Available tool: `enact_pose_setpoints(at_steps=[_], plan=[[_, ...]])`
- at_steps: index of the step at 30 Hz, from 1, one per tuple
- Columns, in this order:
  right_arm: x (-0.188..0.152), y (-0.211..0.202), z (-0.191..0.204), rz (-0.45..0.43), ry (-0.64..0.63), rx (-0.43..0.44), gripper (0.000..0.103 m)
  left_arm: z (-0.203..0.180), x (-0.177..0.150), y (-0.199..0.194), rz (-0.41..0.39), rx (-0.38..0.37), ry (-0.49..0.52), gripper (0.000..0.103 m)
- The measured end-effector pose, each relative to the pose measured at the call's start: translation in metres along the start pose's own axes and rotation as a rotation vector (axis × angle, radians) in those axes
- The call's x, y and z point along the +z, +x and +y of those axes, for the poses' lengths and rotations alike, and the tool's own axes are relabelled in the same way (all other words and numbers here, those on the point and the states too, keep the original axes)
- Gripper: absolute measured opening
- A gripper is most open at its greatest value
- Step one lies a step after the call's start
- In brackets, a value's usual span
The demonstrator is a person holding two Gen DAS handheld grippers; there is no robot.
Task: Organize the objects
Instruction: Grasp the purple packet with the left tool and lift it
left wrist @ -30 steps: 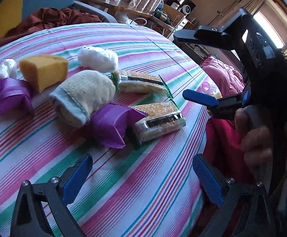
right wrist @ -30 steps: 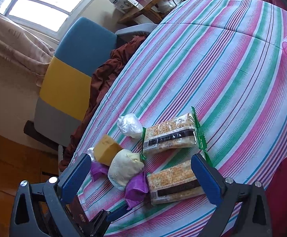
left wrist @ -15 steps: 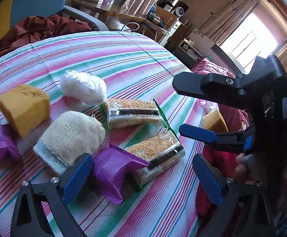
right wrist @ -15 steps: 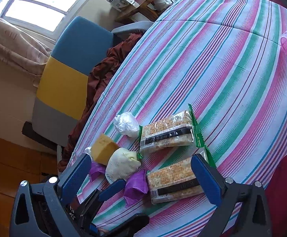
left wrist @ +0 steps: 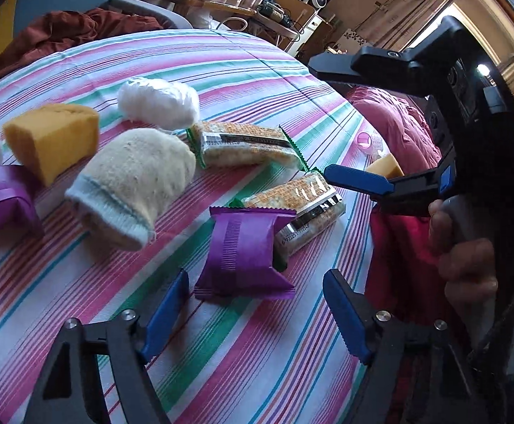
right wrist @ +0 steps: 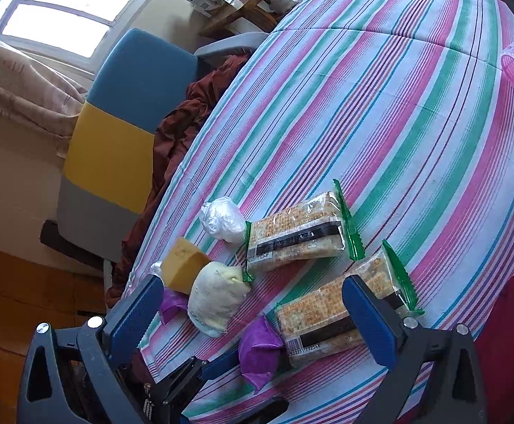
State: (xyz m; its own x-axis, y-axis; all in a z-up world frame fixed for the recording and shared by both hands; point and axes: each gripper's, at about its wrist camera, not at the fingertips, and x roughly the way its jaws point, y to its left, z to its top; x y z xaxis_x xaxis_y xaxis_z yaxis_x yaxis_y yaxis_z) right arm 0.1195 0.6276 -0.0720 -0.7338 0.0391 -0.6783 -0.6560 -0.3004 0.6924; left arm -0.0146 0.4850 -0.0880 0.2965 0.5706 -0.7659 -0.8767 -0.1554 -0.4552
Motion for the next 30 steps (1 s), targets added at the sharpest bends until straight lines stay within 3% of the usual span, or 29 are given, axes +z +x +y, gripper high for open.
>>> enact_pose_setpoints(at_steps=[7, 9, 11, 14, 19, 24, 30], plan=[[-0.001, -0.001, 0.001, 0.0, 0.0, -0.007, 0.103, -0.002, 0.02, 0.002, -0.012, 0.004, -0.042, 0.078], [-0.001, -0.001, 0.001, 0.003, 0.0, -0.006, 0.103, -0.001, 0.024, 0.01, 0.003, 0.023, -0.053, 0.068], [-0.001, 0.0, 0.002, 0.002, -0.002, -0.008, 0.103, -0.002, 0.024, 0.016, 0.01, 0.072, -0.035, 0.049], [-0.001, 0.0, 0.002, 0.005, -0.002, -0.007, 0.103, -0.004, 0.018, 0.012, -0.002, 0.108, -0.03, 0.037], [-0.002, 0.001, 0.002, 0.011, -0.003, -0.009, 0.103, 0.0, -0.013, -0.01, -0.06, 0.186, -0.071, 0.035], [-0.005, 0.006, 0.003, 0.043, -0.009, -0.011, 0.103, 0.004, -0.067, -0.045, -0.126, 0.268, -0.112, 0.035], [-0.009, 0.017, 0.024, 0.142, -0.119, -0.042, 0.103, 0.005, -0.109, -0.068, -0.149, 0.347, -0.135, 0.034]])
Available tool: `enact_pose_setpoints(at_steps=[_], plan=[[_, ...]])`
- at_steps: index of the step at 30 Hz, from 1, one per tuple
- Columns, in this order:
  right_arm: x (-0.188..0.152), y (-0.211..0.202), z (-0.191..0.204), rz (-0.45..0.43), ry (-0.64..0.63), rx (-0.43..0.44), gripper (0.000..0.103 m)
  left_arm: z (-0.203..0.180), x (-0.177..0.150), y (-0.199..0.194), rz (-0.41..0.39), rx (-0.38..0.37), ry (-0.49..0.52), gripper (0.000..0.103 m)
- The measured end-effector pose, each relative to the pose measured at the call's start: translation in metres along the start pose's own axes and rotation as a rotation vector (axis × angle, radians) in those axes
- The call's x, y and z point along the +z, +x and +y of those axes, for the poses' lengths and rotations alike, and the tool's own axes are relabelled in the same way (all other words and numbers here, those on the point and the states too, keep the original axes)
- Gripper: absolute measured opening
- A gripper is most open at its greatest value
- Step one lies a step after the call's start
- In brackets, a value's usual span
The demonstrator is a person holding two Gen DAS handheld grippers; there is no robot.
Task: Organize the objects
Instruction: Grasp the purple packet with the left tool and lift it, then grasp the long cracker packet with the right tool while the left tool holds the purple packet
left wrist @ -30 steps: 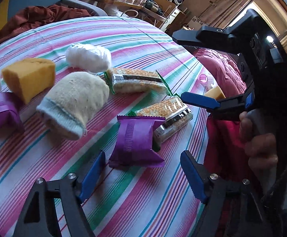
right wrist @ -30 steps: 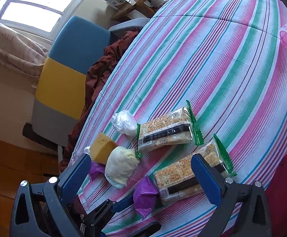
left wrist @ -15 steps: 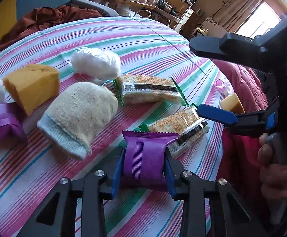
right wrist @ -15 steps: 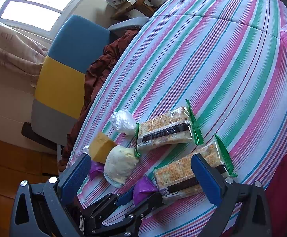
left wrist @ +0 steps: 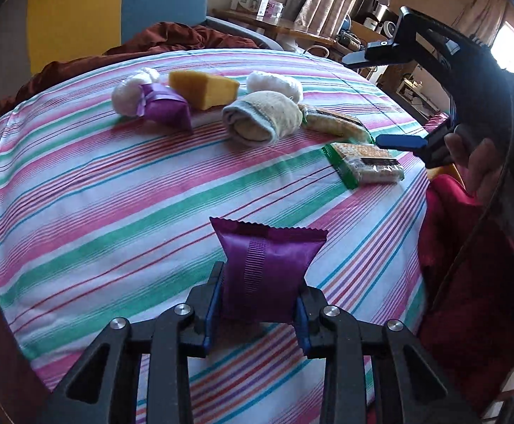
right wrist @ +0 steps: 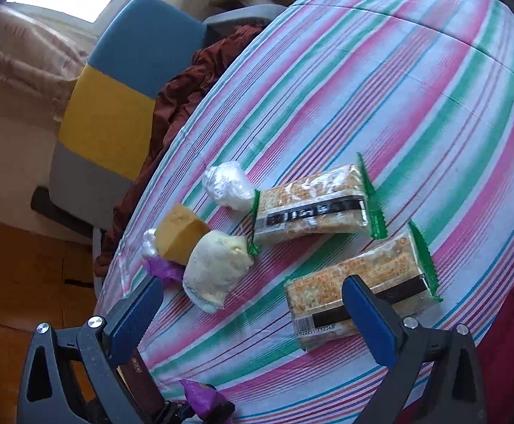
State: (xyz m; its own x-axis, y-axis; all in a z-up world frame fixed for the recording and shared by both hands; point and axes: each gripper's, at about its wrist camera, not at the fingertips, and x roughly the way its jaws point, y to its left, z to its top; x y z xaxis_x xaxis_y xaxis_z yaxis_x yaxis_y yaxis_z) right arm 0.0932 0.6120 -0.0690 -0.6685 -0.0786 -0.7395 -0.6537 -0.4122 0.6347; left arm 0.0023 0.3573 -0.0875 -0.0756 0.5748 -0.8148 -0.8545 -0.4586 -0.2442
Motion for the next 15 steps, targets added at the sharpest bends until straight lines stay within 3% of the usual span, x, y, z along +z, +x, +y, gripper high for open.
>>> enact_pose_setpoints(at_steps=[4, 9, 12, 15], plan=[[0.006, 0.002, 0.038, 0.167, -0.286, -0.043, 0.103, 0.003, -0.001, -0.002, -0.006, -0.009, -0.026, 0.034], [-0.011, 0.012, 0.058, 0.342, -0.789, -0.319, 0.103, 0.008, -0.002, -0.003, -0.015, -0.032, -0.048, 0.034], [-0.02, 0.028, 0.046, 0.411, -0.956, -0.462, 0.102, 0.013, -0.002, -0.005, -0.017, -0.055, -0.072, 0.034], [-0.027, 0.043, 0.036, 0.47, -1.041, -0.507, 0.102, 0.014, -0.002, -0.005, -0.018, -0.066, -0.079, 0.034]])
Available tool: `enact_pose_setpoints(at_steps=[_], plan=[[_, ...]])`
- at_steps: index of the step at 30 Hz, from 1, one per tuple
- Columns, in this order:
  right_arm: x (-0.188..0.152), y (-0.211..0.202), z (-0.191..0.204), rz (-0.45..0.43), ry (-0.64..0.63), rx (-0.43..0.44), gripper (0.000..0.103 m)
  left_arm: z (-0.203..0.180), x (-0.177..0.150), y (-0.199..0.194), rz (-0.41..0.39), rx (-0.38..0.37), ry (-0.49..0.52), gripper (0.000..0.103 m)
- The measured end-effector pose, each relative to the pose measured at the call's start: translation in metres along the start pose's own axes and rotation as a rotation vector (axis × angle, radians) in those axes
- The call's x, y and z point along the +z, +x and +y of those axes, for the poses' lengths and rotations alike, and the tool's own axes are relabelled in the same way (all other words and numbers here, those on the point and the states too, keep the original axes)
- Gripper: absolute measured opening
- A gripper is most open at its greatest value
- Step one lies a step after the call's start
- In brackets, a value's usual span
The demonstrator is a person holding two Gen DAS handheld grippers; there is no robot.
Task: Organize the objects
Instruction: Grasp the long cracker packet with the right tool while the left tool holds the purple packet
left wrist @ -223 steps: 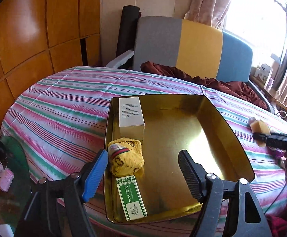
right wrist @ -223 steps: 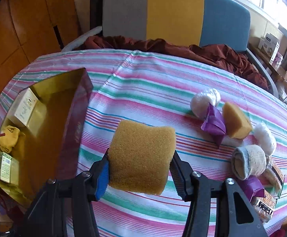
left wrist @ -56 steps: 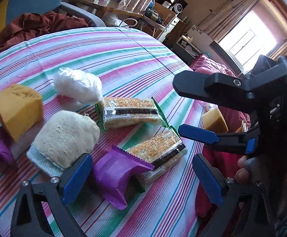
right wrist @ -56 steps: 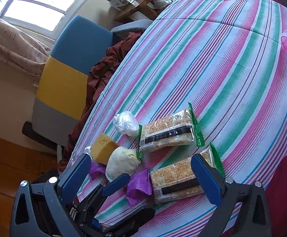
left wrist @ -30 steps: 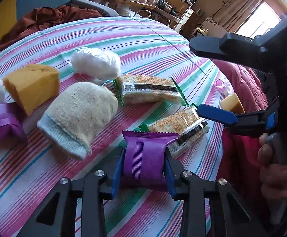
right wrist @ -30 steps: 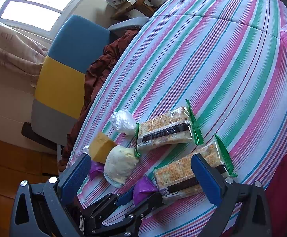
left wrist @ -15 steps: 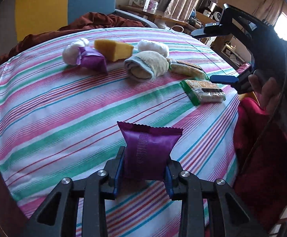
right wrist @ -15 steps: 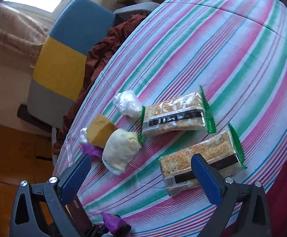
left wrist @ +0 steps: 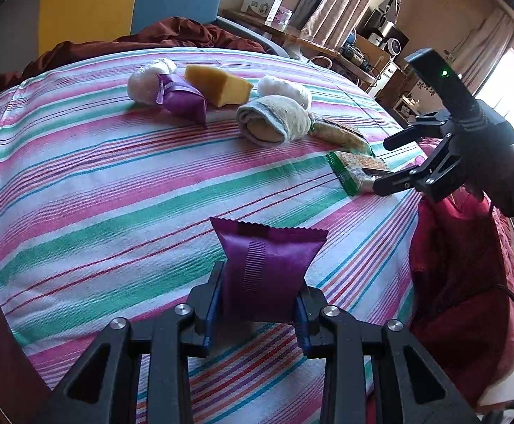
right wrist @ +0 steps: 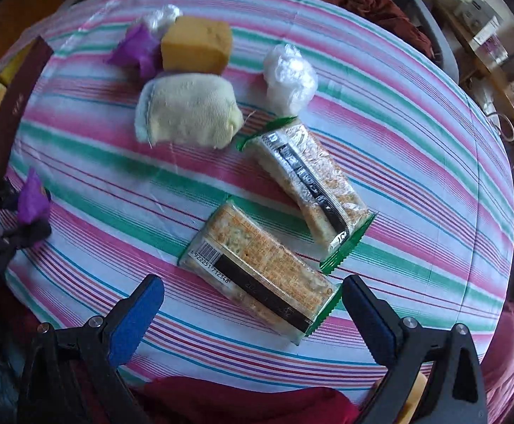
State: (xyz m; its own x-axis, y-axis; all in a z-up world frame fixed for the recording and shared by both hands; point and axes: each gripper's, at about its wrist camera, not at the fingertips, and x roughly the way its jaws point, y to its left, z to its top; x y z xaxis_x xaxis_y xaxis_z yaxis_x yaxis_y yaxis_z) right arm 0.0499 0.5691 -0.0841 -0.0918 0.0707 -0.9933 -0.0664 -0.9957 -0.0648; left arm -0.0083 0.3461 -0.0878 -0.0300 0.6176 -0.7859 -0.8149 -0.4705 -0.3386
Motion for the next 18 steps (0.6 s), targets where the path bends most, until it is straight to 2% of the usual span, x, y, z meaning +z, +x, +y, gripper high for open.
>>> enact_pose_setpoints(at_steps=[6, 8, 10, 13, 14, 15, 18], plan=[[0.001, 0.034, -0.006, 0.077, -0.058, -0.071, 0.102, 0.001, -0.001, 0.0, -0.003, -0.01, -0.013, 0.035], [0.001, 0.038, -0.013, 0.068, -0.027, -0.035, 0.102, 0.001, -0.002, 0.0, -0.005, -0.008, -0.014, 0.035], [-0.001, 0.042, -0.018, 0.07, 0.006, 0.001, 0.097, 0.001, -0.002, 0.0, -0.005, -0.006, -0.016, 0.035], [-0.007, 0.039, -0.021, 0.07, 0.053, 0.051, 0.077, 0.001, -0.001, 0.001, -0.006, -0.002, -0.022, 0.036], [-0.009, 0.035, -0.017, 0.059, 0.06, 0.052, 0.059, 0.0, -0.001, 0.001, -0.008, 0.001, -0.02, 0.036], [-0.011, 0.031, -0.012, 0.044, 0.059, 0.052, 0.048, -0.001, -0.002, 0.001, -0.01, 0.005, -0.017, 0.036], [-0.012, 0.025, 0.014, 0.013, 0.047, 0.063, 0.048, -0.004, -0.004, 0.0, -0.02, 0.017, -0.003, 0.035]])
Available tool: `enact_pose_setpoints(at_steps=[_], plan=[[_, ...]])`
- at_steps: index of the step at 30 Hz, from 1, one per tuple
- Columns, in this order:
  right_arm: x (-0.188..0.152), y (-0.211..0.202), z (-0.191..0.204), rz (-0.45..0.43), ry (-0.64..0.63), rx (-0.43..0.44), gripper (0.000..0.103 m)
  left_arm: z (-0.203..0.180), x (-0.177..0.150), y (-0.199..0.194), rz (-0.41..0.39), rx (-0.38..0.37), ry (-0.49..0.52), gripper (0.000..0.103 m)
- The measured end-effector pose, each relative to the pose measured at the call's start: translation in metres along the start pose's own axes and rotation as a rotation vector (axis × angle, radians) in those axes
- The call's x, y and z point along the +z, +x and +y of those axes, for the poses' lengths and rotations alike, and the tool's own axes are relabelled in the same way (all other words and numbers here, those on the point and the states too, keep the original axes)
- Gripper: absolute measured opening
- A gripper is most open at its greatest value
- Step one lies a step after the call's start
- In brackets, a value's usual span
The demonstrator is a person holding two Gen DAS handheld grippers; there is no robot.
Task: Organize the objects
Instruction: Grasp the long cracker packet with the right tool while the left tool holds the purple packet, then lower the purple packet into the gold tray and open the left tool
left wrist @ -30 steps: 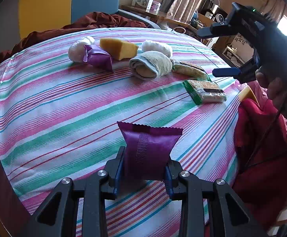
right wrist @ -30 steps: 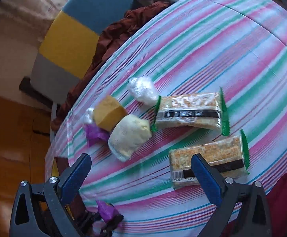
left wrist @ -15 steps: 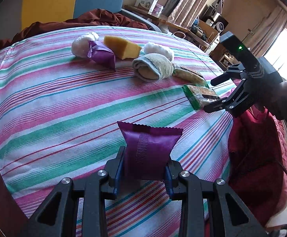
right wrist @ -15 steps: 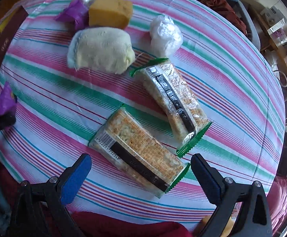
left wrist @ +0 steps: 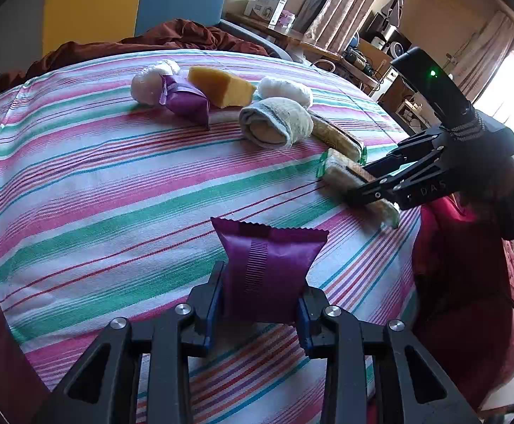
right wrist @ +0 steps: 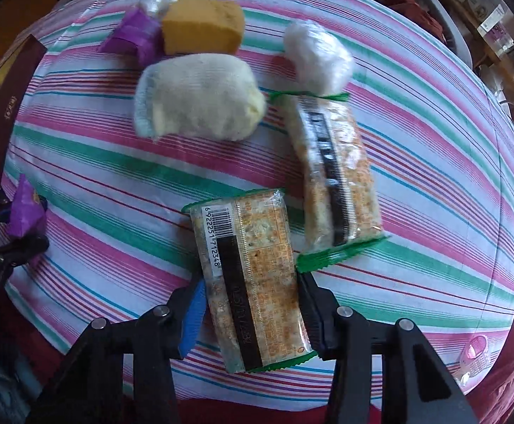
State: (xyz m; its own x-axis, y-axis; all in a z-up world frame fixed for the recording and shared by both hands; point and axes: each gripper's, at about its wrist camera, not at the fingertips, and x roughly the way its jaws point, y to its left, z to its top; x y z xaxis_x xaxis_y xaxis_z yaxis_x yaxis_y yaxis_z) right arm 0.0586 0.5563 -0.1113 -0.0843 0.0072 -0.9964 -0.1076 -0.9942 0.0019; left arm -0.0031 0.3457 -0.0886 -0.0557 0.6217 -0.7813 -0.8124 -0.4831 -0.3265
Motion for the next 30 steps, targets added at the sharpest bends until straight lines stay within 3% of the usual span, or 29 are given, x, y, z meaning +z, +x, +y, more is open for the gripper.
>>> enact_pose_setpoints(at_steps=[7, 13, 22, 26, 30], plan=[[0.02, 0.003, 0.06, -0.045, 0.035, 0.063, 0.049, -0.006, -0.005, -0.002, -0.014, 0.047, 0.035, 0.034], [0.02, 0.007, 0.064, -0.151, 0.186, 0.064, 0.049, -0.005, -0.009, -0.016, -0.028, 0.075, 0.019, 0.034], [0.012, 0.01, 0.075, -0.203, 0.173, 0.014, 0.049, 0.001, -0.013, -0.073, -0.129, 0.101, -0.005, 0.034], [0.02, 0.011, 0.087, -0.208, 0.167, 0.004, 0.049, 0.03, -0.018, -0.117, -0.186, 0.148, -0.078, 0.034], [0.023, 0.008, 0.086, -0.21, 0.157, -0.01, 0.049, 0.088, -0.024, -0.16, -0.215, 0.236, -0.227, 0.034]])
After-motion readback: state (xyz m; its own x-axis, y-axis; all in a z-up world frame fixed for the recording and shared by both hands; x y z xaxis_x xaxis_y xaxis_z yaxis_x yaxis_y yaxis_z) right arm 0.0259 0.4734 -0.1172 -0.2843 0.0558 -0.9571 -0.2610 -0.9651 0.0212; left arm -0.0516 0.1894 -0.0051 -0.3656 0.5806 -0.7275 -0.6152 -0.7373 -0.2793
